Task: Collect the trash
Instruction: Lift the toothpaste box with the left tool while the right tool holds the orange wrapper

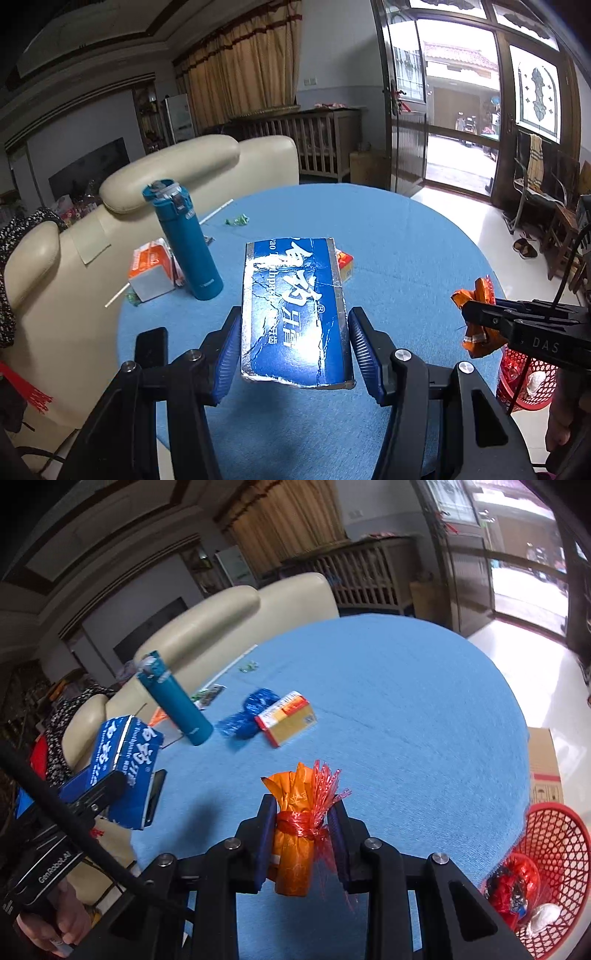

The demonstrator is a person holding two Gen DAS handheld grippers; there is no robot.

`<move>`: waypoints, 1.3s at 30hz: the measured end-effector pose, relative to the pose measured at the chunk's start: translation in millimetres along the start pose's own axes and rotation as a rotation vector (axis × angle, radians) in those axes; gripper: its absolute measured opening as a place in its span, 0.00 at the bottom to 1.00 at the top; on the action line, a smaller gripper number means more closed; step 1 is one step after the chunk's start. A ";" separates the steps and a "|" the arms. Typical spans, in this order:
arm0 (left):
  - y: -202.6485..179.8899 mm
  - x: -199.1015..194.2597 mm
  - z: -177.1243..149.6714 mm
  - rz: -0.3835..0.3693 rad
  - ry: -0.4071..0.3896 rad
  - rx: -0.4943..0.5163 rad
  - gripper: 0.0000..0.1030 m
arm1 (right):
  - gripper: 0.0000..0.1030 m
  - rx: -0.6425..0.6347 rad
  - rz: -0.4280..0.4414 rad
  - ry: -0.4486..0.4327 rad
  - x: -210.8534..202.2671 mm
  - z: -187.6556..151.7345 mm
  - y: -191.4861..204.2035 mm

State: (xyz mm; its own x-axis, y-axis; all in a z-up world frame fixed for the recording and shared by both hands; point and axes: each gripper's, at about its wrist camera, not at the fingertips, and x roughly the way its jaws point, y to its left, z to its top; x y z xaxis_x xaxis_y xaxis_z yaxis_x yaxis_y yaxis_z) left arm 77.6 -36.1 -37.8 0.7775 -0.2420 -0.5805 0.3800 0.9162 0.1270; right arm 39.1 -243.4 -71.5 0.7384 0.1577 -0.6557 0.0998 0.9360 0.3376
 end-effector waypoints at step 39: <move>-38.1 -28.9 9.9 0.014 -0.058 0.106 0.57 | 0.29 0.014 0.053 -0.133 -63.6 -6.8 -21.3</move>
State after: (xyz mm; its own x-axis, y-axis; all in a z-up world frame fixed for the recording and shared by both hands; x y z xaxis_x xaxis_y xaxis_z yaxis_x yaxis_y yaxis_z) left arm 45.6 -67.1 -17.9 0.8095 -0.2499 -0.5313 0.4171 0.8816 0.2208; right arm -14.5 -271.2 -41.6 0.8248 0.1626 -0.5416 0.0673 0.9227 0.3795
